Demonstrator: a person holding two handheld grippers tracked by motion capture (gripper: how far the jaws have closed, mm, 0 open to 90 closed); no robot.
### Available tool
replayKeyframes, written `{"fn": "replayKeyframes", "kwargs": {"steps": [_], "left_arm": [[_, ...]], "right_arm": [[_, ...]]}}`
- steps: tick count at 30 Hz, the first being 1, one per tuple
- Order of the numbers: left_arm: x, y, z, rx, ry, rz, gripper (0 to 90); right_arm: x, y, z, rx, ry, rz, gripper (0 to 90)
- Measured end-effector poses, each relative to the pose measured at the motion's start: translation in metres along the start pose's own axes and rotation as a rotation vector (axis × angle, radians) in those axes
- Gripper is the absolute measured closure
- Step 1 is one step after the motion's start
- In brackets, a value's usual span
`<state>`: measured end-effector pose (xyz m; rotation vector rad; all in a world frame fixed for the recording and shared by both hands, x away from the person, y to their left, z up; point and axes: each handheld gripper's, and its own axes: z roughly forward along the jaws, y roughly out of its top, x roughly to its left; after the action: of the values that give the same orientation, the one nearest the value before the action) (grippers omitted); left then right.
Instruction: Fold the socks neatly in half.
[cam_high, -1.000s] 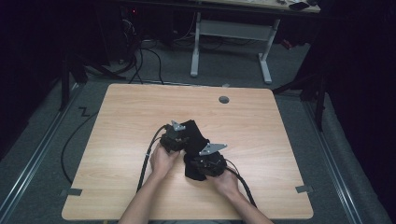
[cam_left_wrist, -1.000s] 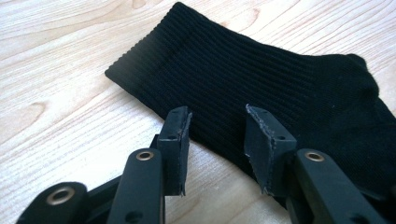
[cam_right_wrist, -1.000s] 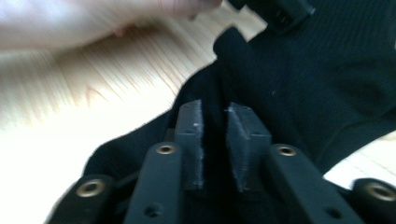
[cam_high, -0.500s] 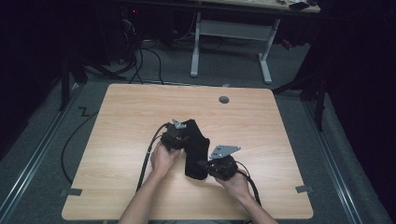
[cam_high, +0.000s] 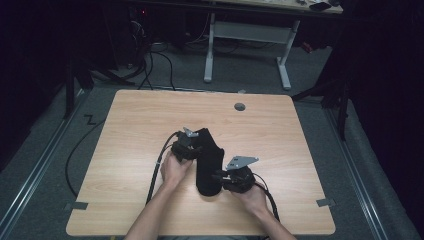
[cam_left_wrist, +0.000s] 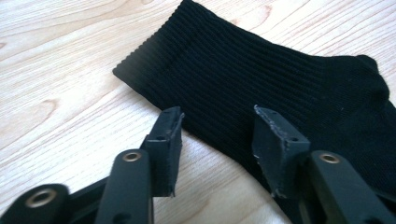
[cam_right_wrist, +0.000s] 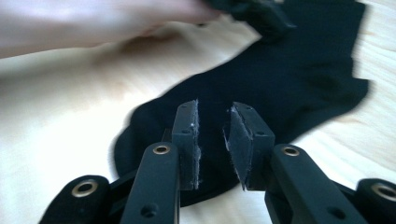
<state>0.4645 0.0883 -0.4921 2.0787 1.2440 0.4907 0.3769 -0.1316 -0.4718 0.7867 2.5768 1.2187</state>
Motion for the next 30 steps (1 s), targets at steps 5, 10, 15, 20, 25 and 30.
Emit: {"fn": "replayKeyframes", "kwargs": {"steps": [5, 10, 15, 20, 25, 30], "left_arm": [[-0.006, 0.000, -0.008, -0.004, -0.010, 0.027, 47.0], [-0.019, -0.007, -0.022, -0.033, -0.040, 0.068, 45.3], [-0.025, -0.018, -0.026, -0.019, -0.044, 0.081, 43.0], [-0.029, -0.030, -0.033, -0.027, -0.055, 0.064, 40.7], [-0.032, -0.041, -0.041, -0.027, -0.065, 0.050, 38.7], [-0.036, -0.048, -0.045, -0.026, -0.074, 0.048, 38.1]], "right_arm": [[-0.006, -0.004, 0.013, 0.053, -0.035, 0.002, 74.1], [-0.001, -0.008, 0.017, 0.079, -0.009, -0.018, 74.0], [-0.025, 0.005, 0.003, -0.004, -0.105, 0.103, 75.0], [-0.046, 0.017, 0.012, 0.000, -0.174, 0.166, 75.8], [-0.058, 0.020, 0.029, 0.034, -0.202, 0.195, 74.1], [-0.067, 0.022, 0.044, 0.056, -0.200, 0.243, 72.9]]}}
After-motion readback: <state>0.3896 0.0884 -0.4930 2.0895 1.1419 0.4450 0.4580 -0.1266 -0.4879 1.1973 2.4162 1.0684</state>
